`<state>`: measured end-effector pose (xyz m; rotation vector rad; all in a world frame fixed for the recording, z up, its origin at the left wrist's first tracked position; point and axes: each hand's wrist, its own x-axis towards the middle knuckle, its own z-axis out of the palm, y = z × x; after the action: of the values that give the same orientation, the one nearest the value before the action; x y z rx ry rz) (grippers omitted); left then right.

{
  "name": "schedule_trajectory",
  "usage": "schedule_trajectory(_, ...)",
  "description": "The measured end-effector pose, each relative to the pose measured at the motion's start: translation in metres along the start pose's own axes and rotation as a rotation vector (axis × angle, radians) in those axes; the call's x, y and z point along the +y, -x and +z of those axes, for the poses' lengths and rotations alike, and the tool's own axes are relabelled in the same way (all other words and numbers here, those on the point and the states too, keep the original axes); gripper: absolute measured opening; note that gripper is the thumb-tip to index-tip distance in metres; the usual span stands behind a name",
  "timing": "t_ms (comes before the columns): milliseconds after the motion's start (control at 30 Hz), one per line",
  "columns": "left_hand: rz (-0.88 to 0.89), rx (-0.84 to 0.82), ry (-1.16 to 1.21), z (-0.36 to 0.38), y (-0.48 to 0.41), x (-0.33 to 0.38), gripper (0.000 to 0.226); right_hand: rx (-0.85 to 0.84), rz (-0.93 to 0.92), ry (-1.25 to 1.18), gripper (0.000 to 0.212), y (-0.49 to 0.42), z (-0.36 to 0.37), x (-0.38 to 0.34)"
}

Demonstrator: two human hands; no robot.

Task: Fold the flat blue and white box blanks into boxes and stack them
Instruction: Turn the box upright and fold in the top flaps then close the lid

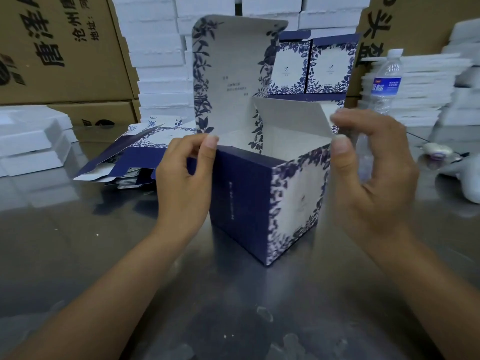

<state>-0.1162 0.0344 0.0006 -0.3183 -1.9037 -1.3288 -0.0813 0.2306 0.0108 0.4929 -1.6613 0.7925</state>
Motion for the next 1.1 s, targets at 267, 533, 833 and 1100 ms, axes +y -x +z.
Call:
schedule_trajectory(267, -0.324, -0.097, 0.366, -0.001, -0.002, 0.010, 0.029, -0.119, 0.765, -0.495, 0.022, -0.005, 0.006, 0.002)
schedule_trajectory(533, -0.350, -0.208, 0.461, -0.001, 0.000, 0.012, 0.028, -0.326, 1.058, -0.787, 0.015, -0.016, -0.002, 0.004)
schedule_trajectory(833, -0.358, -0.340, 0.539, 0.001, 0.001, 0.020, 0.029, -0.541, 1.064, -0.733, 0.006, -0.023, -0.015, 0.001)
schedule_trajectory(1100, -0.376, -0.336, 0.573, 0.003, 0.003, 0.018, 0.026, -0.502, 0.914, -0.657, 0.043, -0.024, -0.013, -0.003)
